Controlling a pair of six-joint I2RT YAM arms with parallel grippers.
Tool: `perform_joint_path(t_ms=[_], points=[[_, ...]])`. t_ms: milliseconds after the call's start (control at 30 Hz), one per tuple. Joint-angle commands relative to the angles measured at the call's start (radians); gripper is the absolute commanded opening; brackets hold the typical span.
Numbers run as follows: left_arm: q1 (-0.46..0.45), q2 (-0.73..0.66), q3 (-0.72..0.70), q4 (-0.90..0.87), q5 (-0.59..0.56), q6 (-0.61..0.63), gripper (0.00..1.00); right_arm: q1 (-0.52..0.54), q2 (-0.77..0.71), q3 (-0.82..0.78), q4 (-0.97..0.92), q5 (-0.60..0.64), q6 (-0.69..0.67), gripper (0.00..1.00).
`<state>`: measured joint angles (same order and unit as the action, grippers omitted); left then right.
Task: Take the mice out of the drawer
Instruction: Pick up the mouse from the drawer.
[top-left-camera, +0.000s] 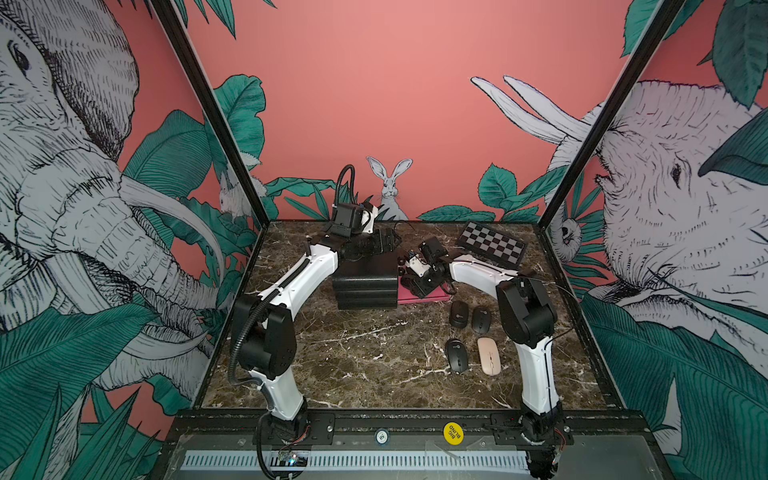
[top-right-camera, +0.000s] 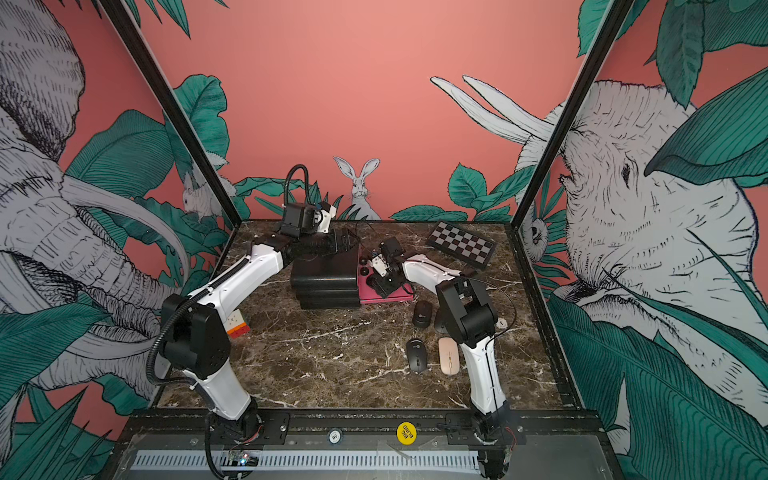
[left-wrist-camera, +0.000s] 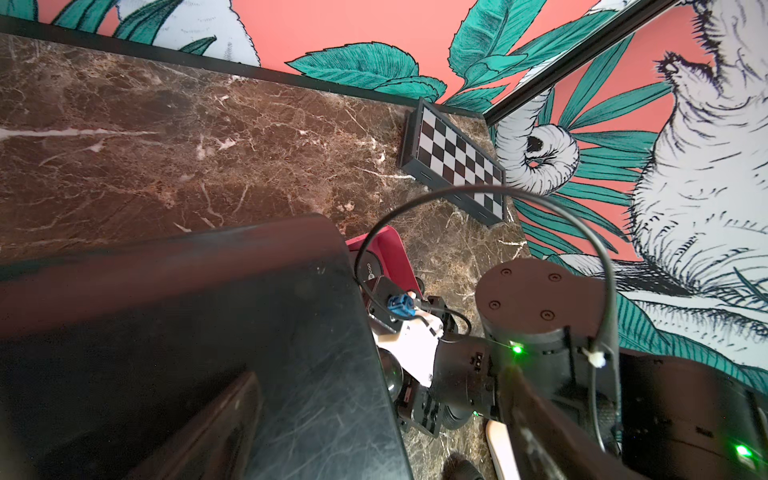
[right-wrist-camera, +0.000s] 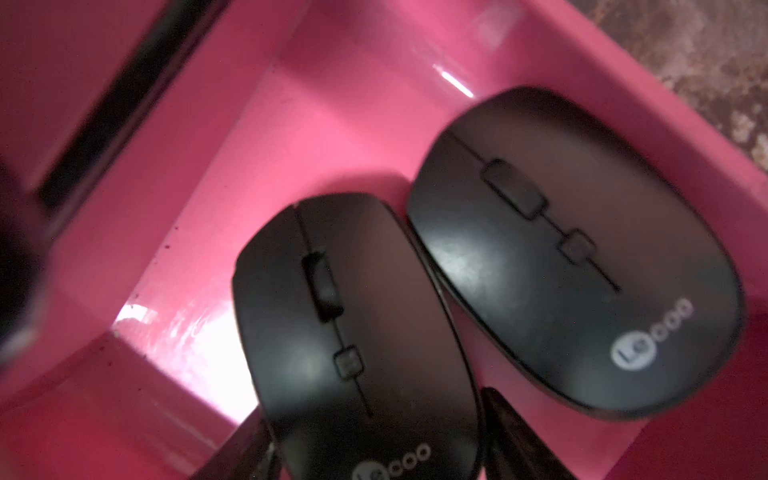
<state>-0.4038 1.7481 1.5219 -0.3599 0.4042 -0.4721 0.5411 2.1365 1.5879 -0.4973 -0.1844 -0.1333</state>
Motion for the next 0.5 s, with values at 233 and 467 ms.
perform_joint_path(t_ms=[233,467], points=[[-0.003,0.057,-0.06,-0.148,-0.03,-0.041,0.93,0.004,-0.122,-0.062,0.014,0.017,0.04,0.59],[-0.002,0.07,-0.051,-0.128,-0.026,-0.048,0.93,0.004,-0.213,-0.116,0.038,0.064,0.079,0.57]])
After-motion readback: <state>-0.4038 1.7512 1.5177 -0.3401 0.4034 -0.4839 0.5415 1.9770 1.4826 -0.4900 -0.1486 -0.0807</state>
